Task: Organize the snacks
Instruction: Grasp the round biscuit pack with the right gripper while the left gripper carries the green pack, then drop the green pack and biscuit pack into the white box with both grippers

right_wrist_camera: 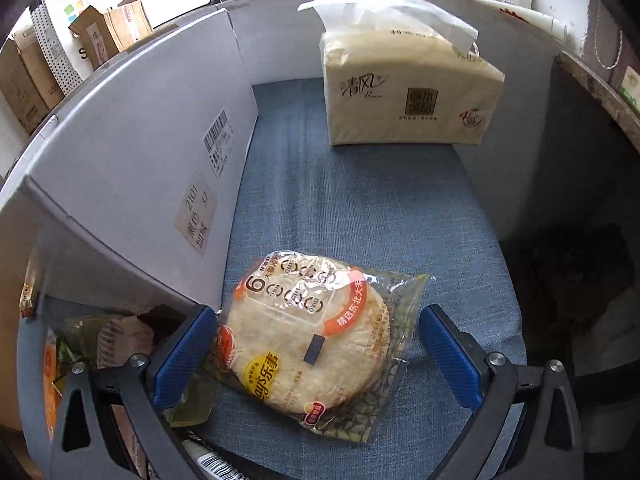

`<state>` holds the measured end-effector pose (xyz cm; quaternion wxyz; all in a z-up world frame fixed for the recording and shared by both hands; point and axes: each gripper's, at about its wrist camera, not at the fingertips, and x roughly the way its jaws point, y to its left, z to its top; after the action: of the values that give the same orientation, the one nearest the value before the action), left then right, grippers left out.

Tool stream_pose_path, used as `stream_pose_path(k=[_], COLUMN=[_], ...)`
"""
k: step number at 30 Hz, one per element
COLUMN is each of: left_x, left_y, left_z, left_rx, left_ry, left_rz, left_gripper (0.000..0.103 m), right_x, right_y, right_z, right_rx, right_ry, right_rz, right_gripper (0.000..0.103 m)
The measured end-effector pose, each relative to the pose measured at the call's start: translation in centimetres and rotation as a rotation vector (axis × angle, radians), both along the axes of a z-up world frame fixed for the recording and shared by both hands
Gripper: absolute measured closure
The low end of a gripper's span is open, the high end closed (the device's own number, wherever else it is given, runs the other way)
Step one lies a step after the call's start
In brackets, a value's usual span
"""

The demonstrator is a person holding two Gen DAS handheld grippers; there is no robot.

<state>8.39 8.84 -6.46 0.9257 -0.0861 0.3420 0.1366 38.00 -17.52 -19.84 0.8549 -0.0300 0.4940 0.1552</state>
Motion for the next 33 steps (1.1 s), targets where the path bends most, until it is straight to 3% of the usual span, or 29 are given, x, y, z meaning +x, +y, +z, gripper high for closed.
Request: stream_pose_path(k=[2, 5, 7, 11, 17, 21, 26, 33], left_x=[0.1, 0.2, 0.3, 0.3, 1.0, 2.8, 7.1, 16.1], left_y=[-0.1, -0.1, -0.3, -0.8, -1.3, -1.4, -1.3, -0.1], left_z=[0.0, -0.1, 0.0, 0.5, 1.7, 3.1, 5.2, 6.9], left_rx=[0.006, 0.001, 0.004, 0.022, 0.024, 0.017, 0.013, 0.025], left_ry=[-0.001, -0.001, -0.004, -0.014, -0.044, -0.067, -0.092, -0.078], left_rz=[-0.001, -0.009, -0.012, -0.033, -0.060, -0.088, -0.134, -0.163], left_gripper=[0.038, 0.038, 0.038, 0.038, 0.038, 0.038, 0.038, 0.038], right_x=[-0.3, -1.5, -1.8, -3.6, -7.5, -11.2, -13.2, -7.2], right_y=[-0.1, 0.1, -0.3, -2.4, -5.9, -6.4, -2.5, 4.4], right_z=[0.2, 0.7, 1.1, 3.7, 9.4, 13.4, 17.0, 18.0], right_rx=[-0.018, -0.061, -0.044, 0.031, 0.154, 0.240, 0.274, 0.248], right_ry=[-0.011, -0.044, -0.030, -0.099, -0.229, -0.303, -0.368, -0.345], right_rz=[0.018, 0.069, 0.071, 0.037, 0.008, 0.070, 0.192, 0.281], right_gripper=[0.005, 0.025, 0.026, 0.026, 0.026, 0.026, 0.026, 0.026])
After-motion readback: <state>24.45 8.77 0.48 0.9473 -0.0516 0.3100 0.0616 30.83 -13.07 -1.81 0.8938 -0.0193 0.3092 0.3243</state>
